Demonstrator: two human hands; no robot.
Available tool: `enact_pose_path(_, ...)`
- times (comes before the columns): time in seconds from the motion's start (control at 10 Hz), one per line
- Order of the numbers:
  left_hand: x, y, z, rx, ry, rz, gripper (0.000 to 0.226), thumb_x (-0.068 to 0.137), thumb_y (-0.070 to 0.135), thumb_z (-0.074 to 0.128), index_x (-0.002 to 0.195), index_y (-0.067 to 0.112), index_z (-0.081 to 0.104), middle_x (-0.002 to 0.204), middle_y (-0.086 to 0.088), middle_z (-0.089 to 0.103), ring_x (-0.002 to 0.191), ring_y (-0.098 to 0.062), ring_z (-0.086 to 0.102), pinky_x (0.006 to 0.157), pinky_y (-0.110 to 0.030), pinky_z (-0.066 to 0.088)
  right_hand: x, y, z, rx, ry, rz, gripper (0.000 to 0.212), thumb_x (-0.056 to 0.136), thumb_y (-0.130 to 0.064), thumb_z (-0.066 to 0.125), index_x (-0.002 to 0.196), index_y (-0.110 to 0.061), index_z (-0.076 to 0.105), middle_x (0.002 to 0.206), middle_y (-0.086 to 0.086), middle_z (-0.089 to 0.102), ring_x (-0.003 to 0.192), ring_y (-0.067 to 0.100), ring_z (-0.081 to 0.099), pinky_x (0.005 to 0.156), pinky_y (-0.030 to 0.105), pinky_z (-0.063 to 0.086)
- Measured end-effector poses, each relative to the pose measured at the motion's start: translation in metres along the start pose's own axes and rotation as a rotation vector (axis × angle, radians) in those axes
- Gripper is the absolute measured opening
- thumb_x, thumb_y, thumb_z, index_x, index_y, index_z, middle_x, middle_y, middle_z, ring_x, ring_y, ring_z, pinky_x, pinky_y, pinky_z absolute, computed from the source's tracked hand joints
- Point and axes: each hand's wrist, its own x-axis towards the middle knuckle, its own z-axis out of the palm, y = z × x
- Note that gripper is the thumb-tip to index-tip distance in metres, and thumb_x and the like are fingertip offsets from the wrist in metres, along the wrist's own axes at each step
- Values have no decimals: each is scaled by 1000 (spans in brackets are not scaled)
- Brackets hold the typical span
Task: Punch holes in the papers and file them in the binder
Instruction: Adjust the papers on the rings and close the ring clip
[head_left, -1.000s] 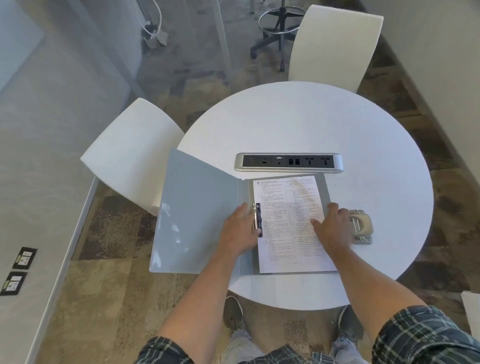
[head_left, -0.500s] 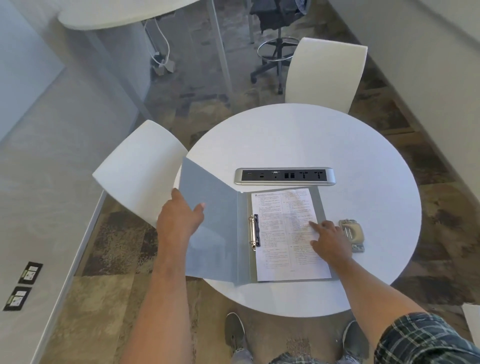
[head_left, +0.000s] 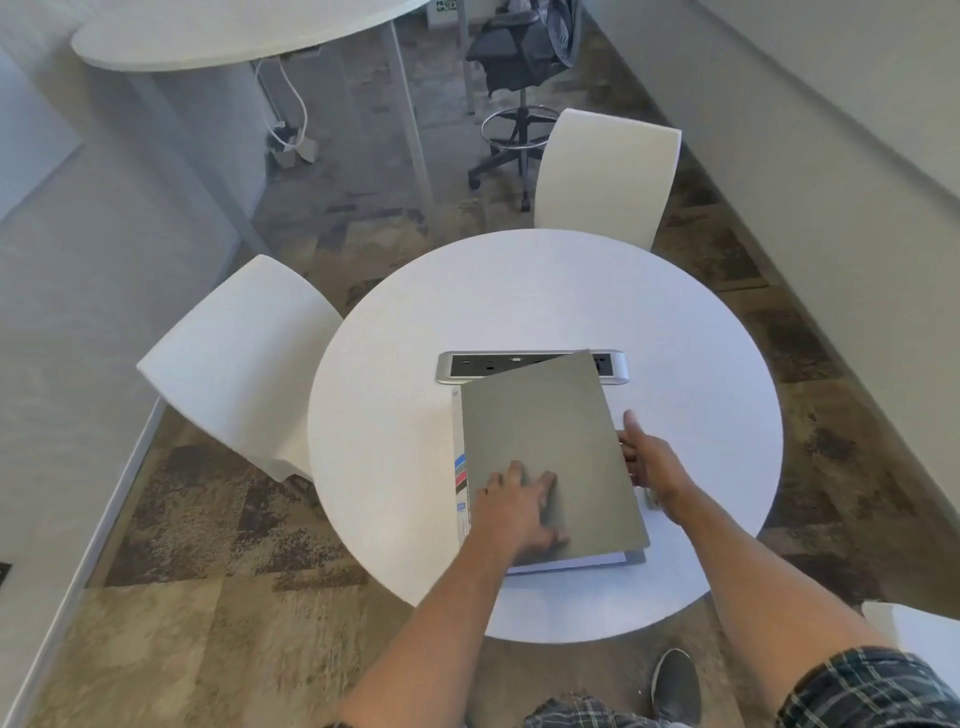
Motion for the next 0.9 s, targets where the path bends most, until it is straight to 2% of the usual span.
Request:
enact_pose_path(0.1,9,-12,28,133,-36,-13,104,81,61,70,158,47,2,170,-4,-12,153,-47,1,121,-58,18,-1,15,-4,-404,78,-86,39,92,-33,74,129,-22,67,94,4,73,81,16,68,70,22,52)
enact_pose_path(0.2,11,-31,42,143,-67,-34,116,75,65,74,156,51,-7,167,2,-27,153,-43,-15,120,-64,15,1,32,2,-817,68,-99,62,90,-26,72,147,-15,50,120,12,65,106,30,65,99,39,50)
enact_pose_path(0.3,8,-48,51,209,-69,1,124,72,64,78,156,50,-12,165,0,-33,153,-42,-20,121,-62,18,-6,40,20,-994,19,-57,73,94,-30,68,158,-19,33,145,15,44,131,35,52,107,41,45)
enact_pose_path(0.4,8,-57,57,265,-31,13,122,72,65,77,157,48,-9,165,-2,-32,153,-42,-19,122,-60,17,-12,51,29,-1090,28,-115,71,94,-35,68,157,-24,37,145,13,42,129,33,55,103,40,46)
enact_pose_path(0.5,7,-57,66,298,-12,4,114,76,67,72,158,46,-4,166,-2,-30,153,-41,-20,123,-58,12,-16,59,30,-1270,30,-165,71,95,-45,65,157,-31,34,160,10,29,141,30,43,110,40,43)
enact_pose_path(0.6,7,-61,79,332,-19,27,98,88,70,55,160,41,-6,166,0,-29,152,-40,-24,123,-58,1,-12,70,29,-1368,-70,-195,74,102,-44,53,164,-29,17,174,-1,1,157,21,17,122,37,29)
enact_pose_path(0.7,10,-63,86,333,-24,28,74,101,65,29,160,39,-7,167,4,-27,151,-38,-28,124,-57,-4,-12,76,28,-1392,-149,-150,72,108,-39,43,166,-27,2,174,-7,-7,159,10,-1,125,33,19)
enact_pose_path(0.8,8,-62,84,302,-20,19,62,105,58,16,160,40,-8,166,7,-27,151,-36,-28,124,-56,-6,-14,71,29,-1418,-155,-138,72,108,-40,41,166,-27,0,173,-7,-8,159,9,-3,126,33,17)
enact_pose_path(0.9,3,-59,75,205,96,48,64,105,56,17,160,38,-9,166,8,-26,155,-33,-20,126,-50,-5,-23,54,30,-1405,-132,-161,72,106,-47,41,166,-30,3,174,-6,-5,160,11,1,126,35,18)
